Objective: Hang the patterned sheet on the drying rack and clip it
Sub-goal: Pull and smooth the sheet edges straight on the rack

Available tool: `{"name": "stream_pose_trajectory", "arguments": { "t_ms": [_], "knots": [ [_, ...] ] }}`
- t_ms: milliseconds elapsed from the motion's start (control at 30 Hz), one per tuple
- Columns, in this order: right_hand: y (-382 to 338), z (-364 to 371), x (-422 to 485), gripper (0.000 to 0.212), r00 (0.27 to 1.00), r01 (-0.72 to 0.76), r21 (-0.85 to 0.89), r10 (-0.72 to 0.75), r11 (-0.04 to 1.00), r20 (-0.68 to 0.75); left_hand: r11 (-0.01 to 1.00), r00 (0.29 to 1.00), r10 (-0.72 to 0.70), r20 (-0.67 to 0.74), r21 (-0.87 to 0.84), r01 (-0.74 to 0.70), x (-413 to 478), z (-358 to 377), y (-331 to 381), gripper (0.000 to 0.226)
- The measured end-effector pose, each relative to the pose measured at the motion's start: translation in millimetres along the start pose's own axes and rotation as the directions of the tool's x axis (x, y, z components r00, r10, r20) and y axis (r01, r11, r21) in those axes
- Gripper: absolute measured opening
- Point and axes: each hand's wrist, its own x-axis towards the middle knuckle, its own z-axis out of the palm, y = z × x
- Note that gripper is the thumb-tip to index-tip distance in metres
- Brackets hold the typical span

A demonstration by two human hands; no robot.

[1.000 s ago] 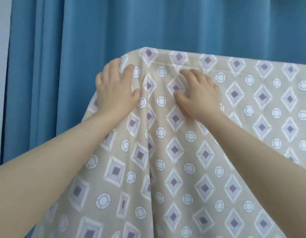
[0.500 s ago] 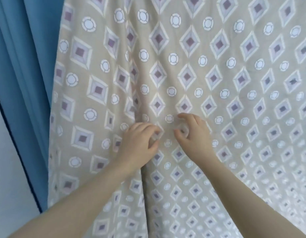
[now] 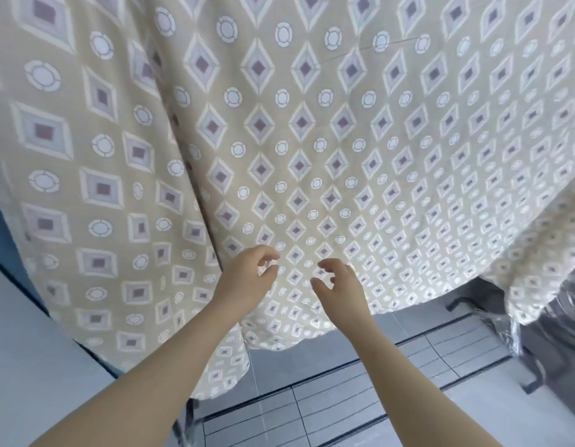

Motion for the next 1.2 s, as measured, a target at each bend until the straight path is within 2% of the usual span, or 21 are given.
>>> {"name": "stream_pose_trajectory", "arguments": {
  "t_ms": [200, 400, 567, 800, 1033, 1200],
  "knots": [
    [57, -53, 7, 0.031, 0.998, -0.056, 0.066, 0.057, 0.996, -0.013, 0.998, 0.998, -0.059, 0.038, -0.037, 0.060, 0, 71, 33, 0.014],
    [111, -106, 33, 0.030, 0.991, -0.125, 0.061, 0.122, 0.990, 0.054, 0.984, 0.984, -0.160, 0.080, -0.069, 0.166, 23, 151, 72, 0.015],
    [129, -106, 48, 0.028, 0.980, -0.136, 0.042, 0.129, 0.990, 0.149, 0.967, 0.969, -0.239, 0.061, -0.080, 0.243, 28, 170, 69, 0.014],
    [101, -46, 43, 0.026, 0.956, -0.090, 0.023, 0.080, 0.996, 0.282, 0.916, 0.923, -0.383, -0.024, -0.135, 0.377, 1, 132, 24, 0.015],
    [44, 65, 2, 0.027, 0.917, -0.066, 0.004, 0.059, 0.998, 0.394, 0.886, 0.881, -0.460, -0.109, -0.125, 0.447, -48, 48, -62, 0.018],
    [13, 138, -36, 0.027, 0.843, -0.078, -0.003, 0.068, 0.997, 0.533, 0.817, 0.783, -0.574, -0.238, -0.112, 0.565, -94, -12, -126, 0.017]
  ]
}}
